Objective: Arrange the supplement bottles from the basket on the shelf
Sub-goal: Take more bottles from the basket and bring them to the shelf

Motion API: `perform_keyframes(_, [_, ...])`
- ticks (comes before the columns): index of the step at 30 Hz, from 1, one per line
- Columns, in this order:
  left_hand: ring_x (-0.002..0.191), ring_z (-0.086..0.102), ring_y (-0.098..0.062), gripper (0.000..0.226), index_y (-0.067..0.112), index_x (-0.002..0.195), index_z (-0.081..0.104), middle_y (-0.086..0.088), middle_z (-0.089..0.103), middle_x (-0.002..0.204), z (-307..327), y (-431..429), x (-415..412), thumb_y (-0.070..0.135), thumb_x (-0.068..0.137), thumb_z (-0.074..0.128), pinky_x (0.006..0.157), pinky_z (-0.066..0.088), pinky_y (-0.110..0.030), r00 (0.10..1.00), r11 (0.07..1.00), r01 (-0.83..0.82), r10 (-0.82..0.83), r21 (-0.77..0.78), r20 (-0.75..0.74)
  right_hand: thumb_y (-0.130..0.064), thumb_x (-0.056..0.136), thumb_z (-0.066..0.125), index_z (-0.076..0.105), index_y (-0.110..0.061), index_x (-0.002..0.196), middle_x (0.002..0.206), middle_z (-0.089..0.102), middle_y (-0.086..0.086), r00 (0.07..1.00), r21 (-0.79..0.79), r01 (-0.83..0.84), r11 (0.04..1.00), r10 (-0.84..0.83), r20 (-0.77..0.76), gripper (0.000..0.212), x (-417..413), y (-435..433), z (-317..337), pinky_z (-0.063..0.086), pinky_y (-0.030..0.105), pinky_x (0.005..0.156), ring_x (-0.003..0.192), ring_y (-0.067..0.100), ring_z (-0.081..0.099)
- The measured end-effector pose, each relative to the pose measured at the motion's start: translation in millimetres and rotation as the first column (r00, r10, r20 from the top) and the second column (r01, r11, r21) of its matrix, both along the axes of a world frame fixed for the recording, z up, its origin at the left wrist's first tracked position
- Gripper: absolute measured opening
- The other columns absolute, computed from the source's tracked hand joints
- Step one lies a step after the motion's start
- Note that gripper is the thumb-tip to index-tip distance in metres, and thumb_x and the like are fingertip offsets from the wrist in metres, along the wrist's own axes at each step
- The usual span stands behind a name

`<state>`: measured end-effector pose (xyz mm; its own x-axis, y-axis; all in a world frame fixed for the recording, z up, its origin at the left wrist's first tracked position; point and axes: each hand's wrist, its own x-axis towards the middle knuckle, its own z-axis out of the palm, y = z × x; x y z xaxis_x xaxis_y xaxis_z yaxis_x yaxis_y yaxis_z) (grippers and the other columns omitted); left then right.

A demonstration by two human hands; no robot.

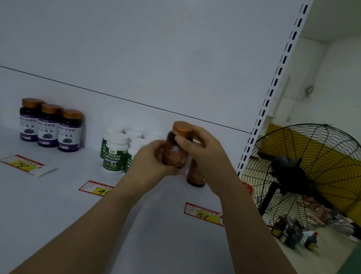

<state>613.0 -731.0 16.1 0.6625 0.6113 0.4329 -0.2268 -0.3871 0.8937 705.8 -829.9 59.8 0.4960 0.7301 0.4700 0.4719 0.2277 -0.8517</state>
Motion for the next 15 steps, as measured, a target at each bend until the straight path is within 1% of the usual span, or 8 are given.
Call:
perform_keyframes(1, [0.089,0.064,-0.001,0.05,0.017,0.11,0.058,0.009,0.068,0.097,1.7,1.0,-0.1,-0.004,0.069,0.076,0.07,0.051,-0.009,0.997,1.0,-0.025,0.024,0.006,0.068,-0.011,0.088,0.065,0.059,-0.015,0.121,0.115,0.065,-0.003,0.999,0.023,-0.039,0.999,0.038,0.036,0.033,-3.7,0.5,2.0,0.051,0.019,0.09,0.108,0.008,0.06])
perform_keyframes(3, [0.092,0.062,0.003,0.051,0.02,0.113,0.056,0.014,0.065,0.101,4.6,3.2,-0.9,-0.007,0.072,0.072,0.072,0.049,-0.008,0.976,0.993,-0.111,0.099,0.052,0.193,-0.002,0.083,0.069,0.056,-0.016,0.117,0.115,0.063,-0.004,0.99,0.057,-0.104,0.993,0.098,0.106,0.039,-9.6,1.7,3.5,0.047,0.023,0.099,0.113,0.008,0.058])
perform_keyframes(5, [0.093,0.059,0.009,0.048,0.023,0.111,0.055,0.019,0.061,0.102,6.7,4.3,-2.2,-0.008,0.076,0.068,0.074,0.045,-0.005,0.939,0.968,-0.224,0.184,0.11,0.291,0.002,0.078,0.073,0.054,-0.022,0.112,0.119,0.06,-0.003,0.971,0.064,-0.126,0.99,0.11,0.214,0.046,-13.1,4.1,2.3,0.044,0.027,0.104,0.119,0.012,0.054])
perform_keyframes(6, [0.093,0.057,0.013,0.048,0.023,0.111,0.054,0.021,0.059,0.102,7.0,4.1,-3.0,-0.01,0.077,0.065,0.074,0.044,-0.003,0.922,0.957,-0.263,0.211,0.125,0.324,0.002,0.076,0.074,0.053,-0.023,0.111,0.121,0.059,-0.002,0.956,0.07,-0.128,0.989,0.104,0.274,0.048,-14.4,5.2,1.5,0.043,0.028,0.104,0.12,0.013,0.053])
perform_keyframes(8, [0.094,0.054,0.018,0.048,0.023,0.113,0.054,0.023,0.057,0.103,6.6,4.7,-4.1,-0.012,0.08,0.061,0.076,0.043,-0.002,0.9,0.943,-0.306,0.242,0.129,0.363,0.002,0.075,0.075,0.053,-0.016,0.113,0.12,0.059,0.0,0.92,0.099,-0.124,0.987,0.077,0.384,0.047,-17.1,6.9,-0.1,0.044,0.026,0.103,0.119,0.013,0.054])
perform_keyframes(11, [0.099,0.055,0.013,0.046,0.018,0.118,0.055,0.019,0.059,0.108,4.9,7.2,-4.6,-0.01,0.082,0.06,0.08,0.044,-0.004,0.884,0.936,-0.326,0.253,0.13,0.393,-0.004,0.074,0.076,0.054,-0.005,0.116,0.119,0.059,0.005,0.859,0.151,-0.09,0.985,0.0,0.512,0.047,-20.1,9.4,-1.4,0.046,0.03,0.102,0.116,0.02,0.055])
perform_keyframes(13, [0.1,0.054,0.013,0.046,0.02,0.117,0.055,0.017,0.06,0.109,5.9,7.2,-5.2,-0.009,0.082,0.061,0.081,0.043,-0.004,0.885,0.933,-0.328,0.249,0.147,0.393,-0.007,0.075,0.075,0.054,-0.004,0.118,0.12,0.059,0.003,0.841,0.171,-0.072,0.983,-0.032,0.54,0.048,-20.6,9.7,-0.8,0.047,0.033,0.102,0.116,0.02,0.055])
perform_keyframes(15, [0.099,0.054,0.015,0.048,0.026,0.114,0.054,0.02,0.059,0.107,8.3,6.5,-4.9,-0.005,0.08,0.066,0.08,0.042,-0.002,0.904,0.943,-0.291,0.217,0.159,0.368,-0.008,0.078,0.073,0.054,-0.008,0.122,0.122,0.059,0.0,0.847,0.187,-0.05,0.981,-0.057,0.528,0.048,-18.7,8.2,1.4,0.046,0.032,0.102,0.118,0.016,0.055])
